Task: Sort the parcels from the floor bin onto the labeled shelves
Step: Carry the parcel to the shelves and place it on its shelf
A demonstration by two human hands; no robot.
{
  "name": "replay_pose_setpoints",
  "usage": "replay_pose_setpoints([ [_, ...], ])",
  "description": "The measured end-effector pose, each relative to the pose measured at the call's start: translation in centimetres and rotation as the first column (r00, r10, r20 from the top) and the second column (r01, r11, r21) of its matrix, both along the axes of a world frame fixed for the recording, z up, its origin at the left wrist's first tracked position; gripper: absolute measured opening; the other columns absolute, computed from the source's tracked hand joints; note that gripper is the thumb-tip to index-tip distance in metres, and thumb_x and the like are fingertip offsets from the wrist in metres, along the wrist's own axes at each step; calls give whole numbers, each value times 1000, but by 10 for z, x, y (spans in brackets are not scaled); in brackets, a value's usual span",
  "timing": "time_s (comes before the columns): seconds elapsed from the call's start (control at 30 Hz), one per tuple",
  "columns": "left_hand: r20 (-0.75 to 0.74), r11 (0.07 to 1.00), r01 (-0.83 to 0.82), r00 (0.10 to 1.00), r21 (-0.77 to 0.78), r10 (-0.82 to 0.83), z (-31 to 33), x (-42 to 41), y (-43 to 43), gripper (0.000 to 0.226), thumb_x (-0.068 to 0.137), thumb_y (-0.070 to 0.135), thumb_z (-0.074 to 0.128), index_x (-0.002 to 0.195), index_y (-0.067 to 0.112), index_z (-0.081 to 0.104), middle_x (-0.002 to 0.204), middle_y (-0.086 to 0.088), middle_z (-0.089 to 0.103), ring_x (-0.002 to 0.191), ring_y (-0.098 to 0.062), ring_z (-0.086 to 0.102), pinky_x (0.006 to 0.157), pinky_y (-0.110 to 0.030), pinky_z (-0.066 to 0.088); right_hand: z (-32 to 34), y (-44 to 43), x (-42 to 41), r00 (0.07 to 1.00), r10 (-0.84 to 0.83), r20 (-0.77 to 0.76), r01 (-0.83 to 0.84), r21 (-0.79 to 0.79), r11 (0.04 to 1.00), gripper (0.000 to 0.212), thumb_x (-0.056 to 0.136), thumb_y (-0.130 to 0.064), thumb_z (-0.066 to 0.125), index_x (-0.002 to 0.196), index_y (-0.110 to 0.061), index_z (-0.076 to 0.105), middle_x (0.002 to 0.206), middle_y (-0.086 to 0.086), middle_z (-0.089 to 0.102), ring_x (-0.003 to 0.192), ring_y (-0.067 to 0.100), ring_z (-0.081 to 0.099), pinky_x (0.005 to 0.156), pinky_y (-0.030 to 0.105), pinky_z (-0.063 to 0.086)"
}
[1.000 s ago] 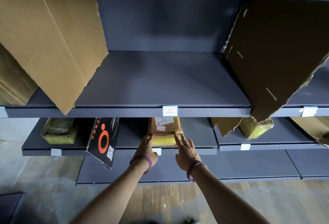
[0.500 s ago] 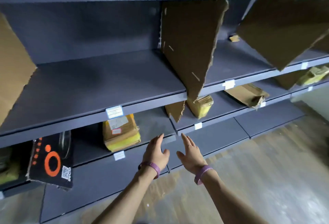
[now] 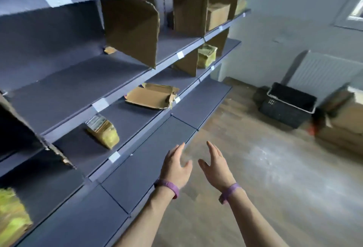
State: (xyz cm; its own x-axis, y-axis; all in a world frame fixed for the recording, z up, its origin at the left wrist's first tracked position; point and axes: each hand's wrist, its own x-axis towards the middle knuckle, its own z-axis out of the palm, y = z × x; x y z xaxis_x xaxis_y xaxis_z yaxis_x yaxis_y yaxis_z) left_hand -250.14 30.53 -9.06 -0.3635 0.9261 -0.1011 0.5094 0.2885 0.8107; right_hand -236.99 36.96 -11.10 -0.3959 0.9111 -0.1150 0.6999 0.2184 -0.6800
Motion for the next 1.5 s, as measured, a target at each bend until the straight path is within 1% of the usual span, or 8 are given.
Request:
replay_pose_setpoints([
  [0.27, 38, 991, 133, 990, -1, -133, 19, 131, 110, 54, 90, 19, 59, 141, 17, 41, 146, -2, 40, 137, -14, 34, 113, -31, 28, 18, 89, 138, 980, -176, -91, 175, -13, 984, 68, 96, -21, 57, 152, -9, 22, 159, 8, 25, 149, 21, 18, 118, 28, 17],
  [0.43, 13, 975, 223, 975, -7, -223, 25, 180, 177, 54, 90, 20, 58, 141, 22, 40, 147, 2, 37, 138, -11, 31, 113, -26, 24, 21, 143, 195, 957, -262, -122, 262, -15, 965, 67, 97, -22, 55, 153, -10, 20, 160, 5, 22, 150, 18, 12, 119, 28, 14],
  [0.7, 35, 928, 372, 928, -4, -371, 19, 243, 307, 52, 90, 22, 57, 140, 25, 42, 145, 2, 38, 135, -11, 35, 108, -22, 26, 11, 244, 261, 920, -380, -95, 382, -1, 924, 67, 97, -26, 55, 153, -13, 20, 160, 2, 21, 150, 17, 11, 119, 29, 15],
  [0.8, 61, 911, 412, 909, -8, -411, 13, 262, 369, 53, 90, 22, 57, 140, 25, 41, 146, 2, 38, 135, -12, 35, 109, -23, 27, 6, 298, 282, 905, -421, -64, 422, -4, 907, 68, 97, -28, 55, 153, -14, 19, 161, 1, 20, 150, 17, 12, 120, 31, 16],
  [0.97, 103, 892, 451, 889, -27, -446, 9, 286, 485, 52, 90, 22, 58, 140, 24, 43, 145, -1, 39, 135, -14, 36, 109, -24, 27, 12, 398, 308, 876, -482, -19, 482, -5, 876, 68, 97, -27, 55, 153, -13, 20, 160, 3, 21, 149, 16, 12, 118, 27, 13],
  [1.13, 97, 864, 503, 861, -18, -499, 15, 311, 578, 51, 89, 23, 59, 138, 26, 45, 142, 0, 42, 131, -13, 40, 109, -25, 30, 12, 483, 335, 849, -529, -21, 529, 10, 849, 66, 97, -26, 55, 153, -14, 22, 160, 1, 23, 149, 15, 12, 117, 24, 13],
  [1.3, 40, 854, 519, 854, -42, -518, 10, 331, 662, 53, 88, 21, 59, 139, 26, 44, 143, 1, 41, 133, -13, 37, 109, -25, 26, 1, 561, 355, 830, -555, -48, 555, -21, 832, 68, 96, -26, 55, 153, -16, 18, 161, 0, 20, 150, 15, 10, 117, 25, 12],
  [1.5, -12, 864, 500, 865, -51, -501, -2, 378, 775, 55, 89, 21, 58, 141, 26, 42, 146, 0, 39, 137, -16, 32, 114, -33, 26, -12, 676, 404, 841, -536, -76, 536, -14, 844, 71, 95, -26, 56, 154, -14, 18, 160, 0, 21, 150, 15, 9, 117, 24, 10],
])
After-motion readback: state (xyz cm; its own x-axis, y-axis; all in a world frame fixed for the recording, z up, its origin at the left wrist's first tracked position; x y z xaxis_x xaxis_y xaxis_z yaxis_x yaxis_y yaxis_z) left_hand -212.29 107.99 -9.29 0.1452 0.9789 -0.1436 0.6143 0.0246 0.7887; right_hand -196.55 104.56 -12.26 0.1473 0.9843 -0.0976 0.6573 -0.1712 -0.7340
